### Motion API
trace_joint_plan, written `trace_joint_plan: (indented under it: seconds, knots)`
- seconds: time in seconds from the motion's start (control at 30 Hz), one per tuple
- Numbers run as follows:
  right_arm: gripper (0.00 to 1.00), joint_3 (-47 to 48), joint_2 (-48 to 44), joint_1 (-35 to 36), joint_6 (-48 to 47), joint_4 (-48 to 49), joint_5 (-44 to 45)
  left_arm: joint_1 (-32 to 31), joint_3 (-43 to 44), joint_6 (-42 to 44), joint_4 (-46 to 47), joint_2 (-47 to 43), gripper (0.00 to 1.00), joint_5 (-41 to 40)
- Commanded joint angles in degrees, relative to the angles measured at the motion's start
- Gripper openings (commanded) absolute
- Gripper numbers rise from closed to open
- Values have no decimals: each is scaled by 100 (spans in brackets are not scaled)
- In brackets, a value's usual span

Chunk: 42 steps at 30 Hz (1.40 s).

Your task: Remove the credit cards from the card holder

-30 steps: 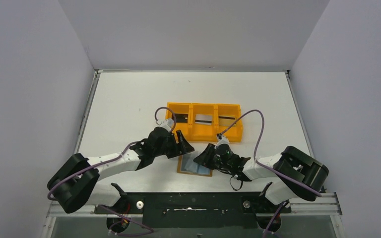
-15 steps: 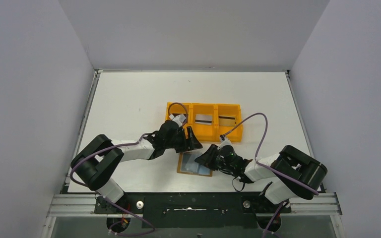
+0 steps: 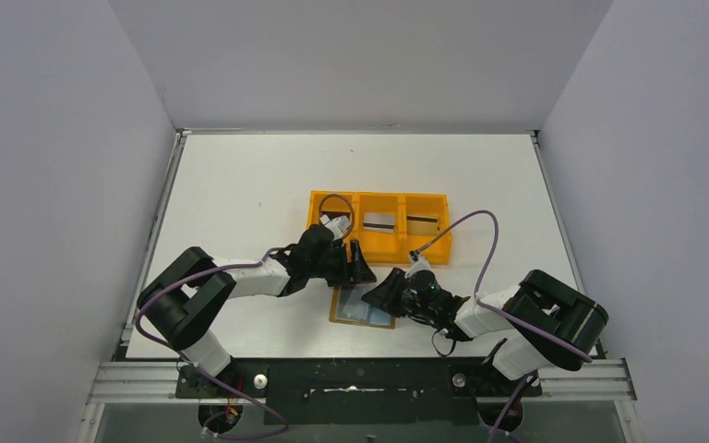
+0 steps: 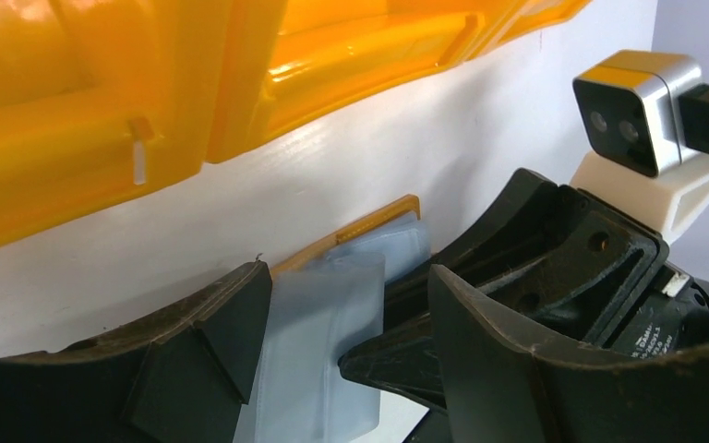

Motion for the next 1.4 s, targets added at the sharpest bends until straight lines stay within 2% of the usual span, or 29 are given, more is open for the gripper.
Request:
trace_joint_plan:
  seconds: [0.0, 0.33, 0.63, 0.8, 1.0, 1.23, 1.37]
  knots:
    - [29, -143, 179, -32, -97, -389, 95, -17, 323, 261, 282, -65, 61, 424]
    - [34, -148, 57, -58, -138, -366, 53, -50, 237, 92, 431, -246, 55, 793]
    - [57, -133, -849, -59, -505, -786, 79, -65, -75, -554, 1164, -201, 54, 1034]
    - [61, -153, -1528, -41, -535, -1441, 258, -134, -75, -706, 1161, -197, 54, 1034]
    - [57, -337, -2683, -35, -418, -2340, 616, -321, -71, -899, 1276, -16, 52, 961]
    - [43, -508, -4101, -39, -90, -3510, 1238, -591, -41, -1076, 1312, 325, 47, 723]
    - [35, -591, -4450, -59, 1, -3642, 1360, -671, -18, -1076, 1095, 407, 46, 511]
